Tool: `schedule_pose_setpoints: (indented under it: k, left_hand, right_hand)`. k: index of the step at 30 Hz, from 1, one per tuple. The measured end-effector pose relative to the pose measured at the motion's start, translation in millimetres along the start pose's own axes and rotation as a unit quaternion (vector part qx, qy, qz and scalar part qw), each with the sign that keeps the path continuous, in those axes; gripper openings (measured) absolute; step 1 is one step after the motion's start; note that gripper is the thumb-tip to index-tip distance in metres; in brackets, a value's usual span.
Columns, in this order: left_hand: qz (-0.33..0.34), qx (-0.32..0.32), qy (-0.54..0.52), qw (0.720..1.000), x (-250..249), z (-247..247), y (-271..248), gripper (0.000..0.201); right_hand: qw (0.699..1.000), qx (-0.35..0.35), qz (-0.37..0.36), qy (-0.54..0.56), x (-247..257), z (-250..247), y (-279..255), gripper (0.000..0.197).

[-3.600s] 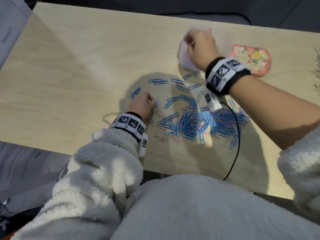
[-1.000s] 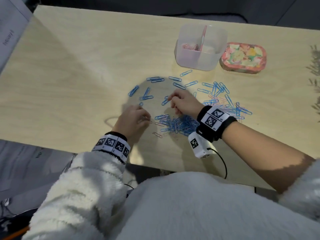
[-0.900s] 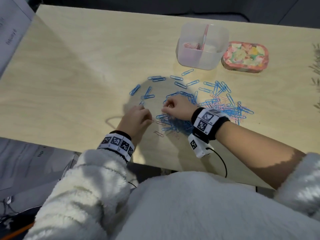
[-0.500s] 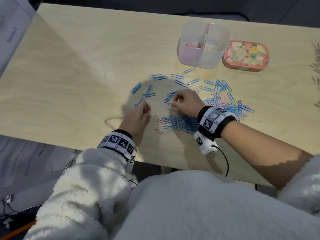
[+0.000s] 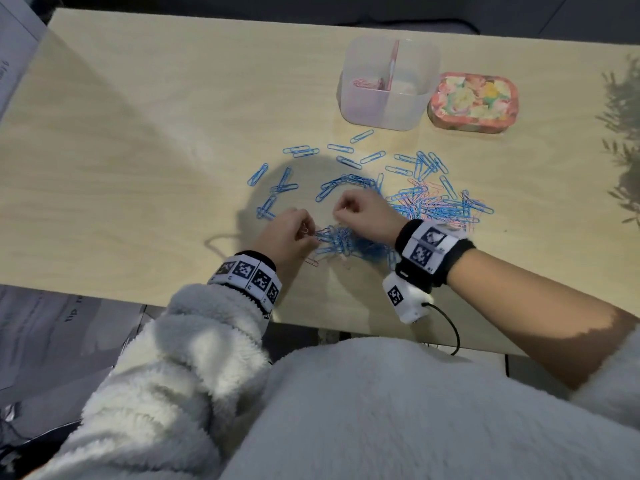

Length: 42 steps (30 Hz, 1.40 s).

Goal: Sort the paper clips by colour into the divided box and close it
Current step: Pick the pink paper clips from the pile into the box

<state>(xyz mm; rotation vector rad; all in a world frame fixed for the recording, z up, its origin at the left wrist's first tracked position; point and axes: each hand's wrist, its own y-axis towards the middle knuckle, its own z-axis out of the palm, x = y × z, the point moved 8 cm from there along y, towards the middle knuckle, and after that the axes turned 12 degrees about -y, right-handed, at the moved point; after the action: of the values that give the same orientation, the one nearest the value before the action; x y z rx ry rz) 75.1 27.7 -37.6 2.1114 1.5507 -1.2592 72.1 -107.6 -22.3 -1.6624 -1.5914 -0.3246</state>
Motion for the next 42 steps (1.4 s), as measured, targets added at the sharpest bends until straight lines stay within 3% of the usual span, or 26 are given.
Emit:
schedule_pose_setpoints:
  k: [3, 5, 12, 15, 19, 25, 28, 31, 33, 36, 42]
  left_hand:
    - [0.000, -0.008, 0.016, 1.000, -0.6, -1.7, -0.2, 0.017]
    - [-0.006, -0.015, 0.023, 1.000, 0.6, -3.4, 0.2, 0.017]
    - [-0.004, -0.016, 0.039, 0.999, 8.0, -7.1, -1.5, 0.017]
    - [-0.008, -0.014, -0.010, 1.000, 10.3, -12.0, -2.9, 0.016]
    - [-0.042, 0.037, -0.113, 0.992, 13.8, -9.9, -6.8, 0.004]
    - [-0.120, 0.024, -0.252, 0.960, 15.0, -6.5, -11.6, 0.024]
    - [-0.093, 0.045, -0.212, 0.972, 13.2, -0.5, -13.2, 0.025]
    - [-0.046, 0.104, -0.081, 0.990, 15.0, 6.3, -15.7, 0.028]
    - [-0.028, 0.101, -0.009, 0.994, 14.9, 5.6, -16.8, 0.024]
    - [-0.034, 0.084, -0.011, 0.996, 14.9, 1.2, -17.3, 0.013]
    - [-0.053, 0.101, 0.033, 0.993, 18.4, 2.7, -15.0, 0.008]
  right_hand:
    - [0.972, 0.034, -0.046, -0.229, 5.1, 23.1, -6.9, 0.021]
    - [0.951, 0.026, -0.069, -0.301, 5.9, 27.0, -8.9, 0.020]
    - [0.958, -0.015, 0.006, -0.287, -26.1, -14.8, -9.9, 0.017]
    - [0.956, -0.036, -0.022, -0.289, -18.5, -20.4, -15.4, 0.018]
    - [0.948, 0.046, -0.068, -0.307, -1.6, 14.1, -29.4, 0.022]
    - [0.941, 0.105, -0.087, -0.311, 2.0, 41.9, -33.4, 0.011]
    - [0.936, 0.129, -0.099, -0.313, 1.0, 43.3, -31.8, 0.003]
    - [0.950, 0.123, -0.106, -0.268, 6.1, 34.9, -24.7, 0.007]
    - [0.971, 0.112, -0.092, -0.191, 10.8, 26.0, -15.1, 0.005]
    - [0.984, 0.096, -0.071, -0.131, 17.7, 18.9, -1.0, 0.020]
    - [0.938, 0.085, -0.111, -0.316, 31.7, 37.4, 13.1, 0.019]
